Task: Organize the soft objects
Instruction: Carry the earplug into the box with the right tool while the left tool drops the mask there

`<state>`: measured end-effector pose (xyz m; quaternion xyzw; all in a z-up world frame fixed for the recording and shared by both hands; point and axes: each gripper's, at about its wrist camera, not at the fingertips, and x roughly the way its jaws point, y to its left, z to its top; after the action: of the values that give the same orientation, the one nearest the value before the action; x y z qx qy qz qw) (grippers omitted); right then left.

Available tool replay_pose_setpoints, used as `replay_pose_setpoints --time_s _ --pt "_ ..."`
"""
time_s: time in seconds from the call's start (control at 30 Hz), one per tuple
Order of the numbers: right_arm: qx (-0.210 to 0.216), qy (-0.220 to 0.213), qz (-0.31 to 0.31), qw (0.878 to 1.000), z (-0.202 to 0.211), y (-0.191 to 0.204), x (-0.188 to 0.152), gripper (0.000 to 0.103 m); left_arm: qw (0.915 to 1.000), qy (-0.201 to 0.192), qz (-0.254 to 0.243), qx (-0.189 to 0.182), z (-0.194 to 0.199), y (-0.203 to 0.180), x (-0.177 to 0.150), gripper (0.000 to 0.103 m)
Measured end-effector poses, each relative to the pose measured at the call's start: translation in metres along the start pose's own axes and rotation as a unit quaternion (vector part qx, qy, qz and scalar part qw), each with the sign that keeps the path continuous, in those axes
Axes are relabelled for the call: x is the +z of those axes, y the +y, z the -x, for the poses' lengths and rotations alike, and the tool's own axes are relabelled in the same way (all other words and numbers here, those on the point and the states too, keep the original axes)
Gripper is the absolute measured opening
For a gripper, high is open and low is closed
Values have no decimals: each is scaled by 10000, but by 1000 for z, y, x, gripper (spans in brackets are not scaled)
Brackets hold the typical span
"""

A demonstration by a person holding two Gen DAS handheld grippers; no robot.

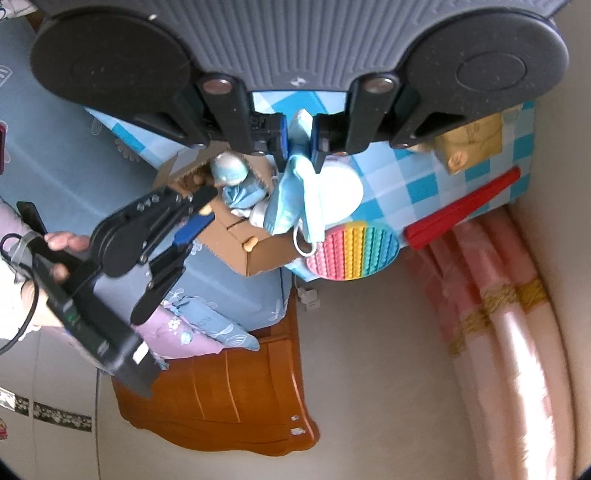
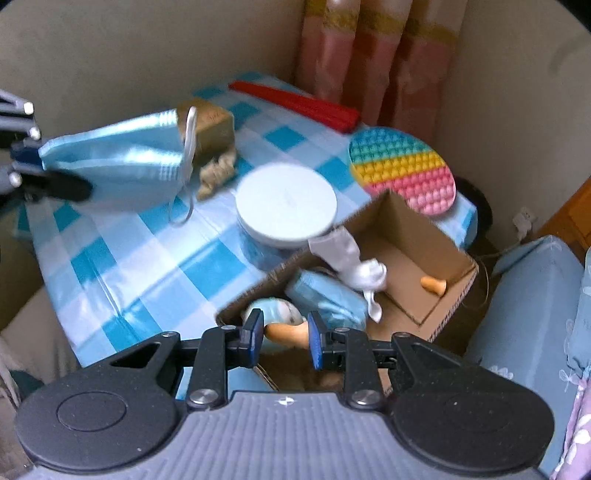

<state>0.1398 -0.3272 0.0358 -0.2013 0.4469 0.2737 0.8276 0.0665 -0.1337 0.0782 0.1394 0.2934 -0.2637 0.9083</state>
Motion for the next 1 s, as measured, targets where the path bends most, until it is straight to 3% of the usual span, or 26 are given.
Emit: replay_pose_setpoints --time_s 0.07,0.17,0.37,0.67,1.0 --pt "22 93 43 9999 -6 -2 -3 33 10000 8 -51 -23 -8 -2 6 9" --pt "0 123 56 9999 -12 -3 -6 56 9999 52 -70 -85 -22 -4 15 9" --pt "38 77 74 9999 -15 -5 -12 64 9994 136 -150 -283 -50 -12 35 9" --pt "114 -8 122 9999 -9 -8 -20 65 9921 794 -694 -676 -114 -32 70 9" --pt "107 -97 21 9999 -7 -17 -28 65 9827 1320 -1086 -720 -155 -51 83 10"
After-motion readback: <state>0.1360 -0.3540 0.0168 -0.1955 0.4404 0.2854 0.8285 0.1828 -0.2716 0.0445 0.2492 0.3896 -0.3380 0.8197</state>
